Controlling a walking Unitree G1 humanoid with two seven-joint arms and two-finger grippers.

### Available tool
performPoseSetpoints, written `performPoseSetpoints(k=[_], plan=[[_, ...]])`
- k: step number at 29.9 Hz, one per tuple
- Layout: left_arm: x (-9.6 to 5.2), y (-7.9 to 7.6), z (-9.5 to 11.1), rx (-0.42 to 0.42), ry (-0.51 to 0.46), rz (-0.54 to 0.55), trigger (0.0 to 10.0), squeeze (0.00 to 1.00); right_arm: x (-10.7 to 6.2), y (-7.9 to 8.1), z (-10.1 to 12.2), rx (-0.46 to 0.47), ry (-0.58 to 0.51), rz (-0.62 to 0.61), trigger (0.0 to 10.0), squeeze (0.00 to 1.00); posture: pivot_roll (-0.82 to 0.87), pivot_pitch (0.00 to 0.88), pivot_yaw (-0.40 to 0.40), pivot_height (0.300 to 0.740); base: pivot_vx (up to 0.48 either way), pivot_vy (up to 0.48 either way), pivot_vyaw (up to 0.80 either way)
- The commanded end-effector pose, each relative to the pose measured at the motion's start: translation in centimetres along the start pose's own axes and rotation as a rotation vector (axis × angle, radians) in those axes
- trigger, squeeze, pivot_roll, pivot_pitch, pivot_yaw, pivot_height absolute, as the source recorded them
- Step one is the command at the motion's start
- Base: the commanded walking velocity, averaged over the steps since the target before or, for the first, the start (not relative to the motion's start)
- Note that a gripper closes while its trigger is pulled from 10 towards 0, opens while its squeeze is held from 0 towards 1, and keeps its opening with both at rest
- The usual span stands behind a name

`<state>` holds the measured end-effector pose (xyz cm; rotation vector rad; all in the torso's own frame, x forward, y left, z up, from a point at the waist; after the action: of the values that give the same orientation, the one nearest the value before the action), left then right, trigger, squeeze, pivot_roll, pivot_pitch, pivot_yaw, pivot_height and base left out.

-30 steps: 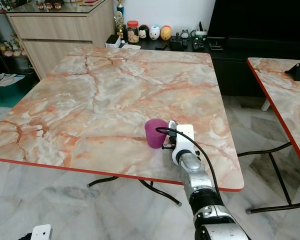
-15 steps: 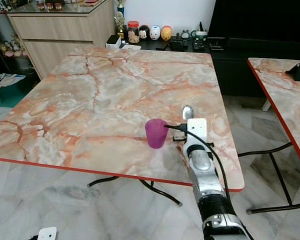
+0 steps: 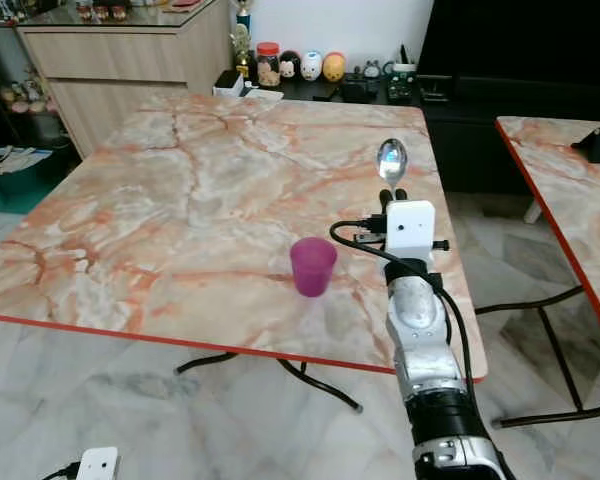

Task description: Setting the table

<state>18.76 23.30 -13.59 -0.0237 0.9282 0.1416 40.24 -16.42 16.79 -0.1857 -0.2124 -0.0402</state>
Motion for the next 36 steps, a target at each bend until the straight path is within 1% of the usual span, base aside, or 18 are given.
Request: performPoseSetpoints(k=[1,7,12,17,26,36], plan=[[0.0,-0.3,-0.3,0.006,0.003,-0.003,10.0,0.00,0.3,-0.3,1.2,0.010,-0.038,-0.010,10.0,0.00,-0.05,0.000,0.002,0.720,0.000,-0.480,0.00],[-0.1,-0.3,-0.2,0.004,-0.005,0.000,10.0,0.00,0.5,0.3,1.7,0.034,-0.049,0.010,10.0,0.00,-0.06,0.000,0.002,0.720,0.000,-0.480,0.00],[-0.1,-0.4,-0.1,0.003,-0.016,-0.003,10.0,0.00,0.6,0.4,1.9,0.040,-0.052,0.007,10.0,0.00,-0.06,0.000,0.002,0.720,0.000,-0.480,0.00],[0.0,-0.6,0.3,0.004,-0.027,-0.006,10.0,0.00,0.7,0.1,1.8,0.071,-0.047,-0.009,10.0,0.00,-0.06,0.000,0.004,0.720,0.000,-0.480,-0.73],[0.0,-0.3,0.0,0.005,-0.010,-0.001,10.0,0.00,0.7,0.3,2.1,0.071,-0.060,-0.002,10.0,0.00,-0.06,0.000,0.006,0.720,0.000,-0.480,0.00],[0.0,-0.3,-0.2,0.011,-0.003,0.001,10.0,0.00,0.8,0.5,2.3,0.066,-0.061,0.012,10.0,0.00,-0.06,0.000,0.007,0.720,0.000,-0.480,0.00]])
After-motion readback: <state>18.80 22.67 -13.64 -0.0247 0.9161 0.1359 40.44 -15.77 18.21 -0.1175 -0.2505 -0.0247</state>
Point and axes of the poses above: a point about 5 cm out from each wrist's last joint towards the gripper, its own x axis pointing out of the wrist towards the gripper, its own z axis along the axis of the wrist's last joint, y = z × x, the point moved 6 cm from there along x, pointing out of the wrist towards the gripper, and after that the axes turned 1 degree about -x, right-handed, at the moved point
